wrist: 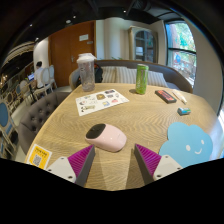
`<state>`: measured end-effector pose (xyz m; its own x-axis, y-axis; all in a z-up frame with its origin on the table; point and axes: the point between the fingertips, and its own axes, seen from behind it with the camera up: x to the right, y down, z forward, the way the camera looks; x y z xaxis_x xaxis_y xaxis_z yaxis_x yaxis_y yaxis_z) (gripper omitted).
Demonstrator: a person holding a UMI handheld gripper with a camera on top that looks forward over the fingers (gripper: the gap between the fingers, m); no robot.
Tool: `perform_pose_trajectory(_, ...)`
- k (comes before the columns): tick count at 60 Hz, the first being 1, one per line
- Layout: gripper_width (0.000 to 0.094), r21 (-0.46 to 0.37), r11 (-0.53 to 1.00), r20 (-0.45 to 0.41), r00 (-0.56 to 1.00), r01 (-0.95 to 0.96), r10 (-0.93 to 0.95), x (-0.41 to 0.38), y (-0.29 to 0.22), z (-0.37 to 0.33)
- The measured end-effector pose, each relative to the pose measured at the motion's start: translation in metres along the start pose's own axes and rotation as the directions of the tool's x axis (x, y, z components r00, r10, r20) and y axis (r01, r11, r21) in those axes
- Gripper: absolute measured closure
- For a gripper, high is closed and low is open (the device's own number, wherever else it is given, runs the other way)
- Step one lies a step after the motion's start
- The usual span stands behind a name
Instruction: Arrange mouse
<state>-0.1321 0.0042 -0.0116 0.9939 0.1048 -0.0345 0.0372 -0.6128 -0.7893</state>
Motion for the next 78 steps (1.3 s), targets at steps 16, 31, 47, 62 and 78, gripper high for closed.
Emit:
perform_pose_trajectory(16,0.012,-0.013,0.999,0.022,0.999,0.032,-0.032,0.011,-0.026,0.035)
perform_pose_trajectory(31,0.0254,0.003,1.0,-0.024,1.0,-0.011,0.011,0.03,-0.057,0.074)
perform_pose_trajectory(47,0.0481,0.024,0.998,-0.042,0.997,-0.058,0.059,0.036,-0.061,0.071)
perform_pose_trajectory(62,0.0505,0.313,0.948,-0.088,0.995,0.065,-0.04,0.11,-0.14,-0.06)
perform_pose_trajectory(78,0.0507,0.205,0.979,-0.167,0.985,-0.005,0.04,0.267,-0.061,-0.094)
